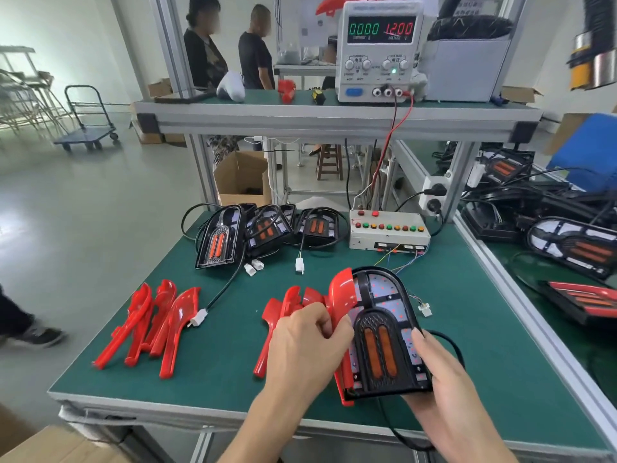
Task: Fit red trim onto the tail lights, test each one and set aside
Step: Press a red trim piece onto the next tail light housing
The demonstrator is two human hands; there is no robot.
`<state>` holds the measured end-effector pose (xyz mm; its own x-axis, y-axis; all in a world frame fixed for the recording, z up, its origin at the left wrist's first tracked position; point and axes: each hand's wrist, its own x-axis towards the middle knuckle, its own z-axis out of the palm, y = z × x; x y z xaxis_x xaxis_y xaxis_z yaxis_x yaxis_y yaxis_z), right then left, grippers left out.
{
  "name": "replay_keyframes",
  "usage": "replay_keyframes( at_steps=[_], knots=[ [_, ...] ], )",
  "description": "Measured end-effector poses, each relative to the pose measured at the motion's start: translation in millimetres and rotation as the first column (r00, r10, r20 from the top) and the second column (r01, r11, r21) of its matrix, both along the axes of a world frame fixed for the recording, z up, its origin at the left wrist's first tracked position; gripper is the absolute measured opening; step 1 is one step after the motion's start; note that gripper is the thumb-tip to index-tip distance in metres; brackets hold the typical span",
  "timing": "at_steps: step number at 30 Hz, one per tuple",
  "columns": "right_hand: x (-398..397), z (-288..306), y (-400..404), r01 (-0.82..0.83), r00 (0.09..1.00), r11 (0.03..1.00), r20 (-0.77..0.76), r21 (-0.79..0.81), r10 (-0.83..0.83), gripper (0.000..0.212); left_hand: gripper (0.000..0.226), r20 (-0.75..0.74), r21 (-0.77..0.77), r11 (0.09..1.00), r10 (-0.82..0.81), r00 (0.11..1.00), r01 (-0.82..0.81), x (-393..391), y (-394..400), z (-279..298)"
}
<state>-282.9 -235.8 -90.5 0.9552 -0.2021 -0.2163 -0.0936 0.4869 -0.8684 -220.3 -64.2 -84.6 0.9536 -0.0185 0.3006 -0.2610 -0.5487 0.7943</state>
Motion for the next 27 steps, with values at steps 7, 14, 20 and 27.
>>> replay_keyframes(
  at_steps=[7, 14, 20, 27],
  knots=[
    [-3, 1, 2, 0.016, 1.000, 1.000, -0.020, 0.020, -0.016, 0.051, 0.046, 0.000, 0.042, 0.999, 0.010, 1.000, -0.010, -6, -6, -10],
    [-3, 1, 5, 0.037, 0.999, 0.998, -0.012, 0.046, -0.037, 0.047, 0.048, 0.023, 0.075, 0.995, 0.066, 0.998, -0.068, -9, -9, -10],
    [-3, 1, 3, 0.029, 1.000, 0.999, -0.009, 0.015, -0.029, 0.039, 0.051, 0.067, 0.094, 0.995, 0.029, 0.997, -0.035, -12, -7, -10],
    [-4, -1, 2, 0.041, 0.999, 0.999, -0.028, 0.009, -0.041, 0.045, 0.056, 0.154, 0.276, 0.961, -0.020, 0.988, -0.024, -11, 0, -8]
  ],
)
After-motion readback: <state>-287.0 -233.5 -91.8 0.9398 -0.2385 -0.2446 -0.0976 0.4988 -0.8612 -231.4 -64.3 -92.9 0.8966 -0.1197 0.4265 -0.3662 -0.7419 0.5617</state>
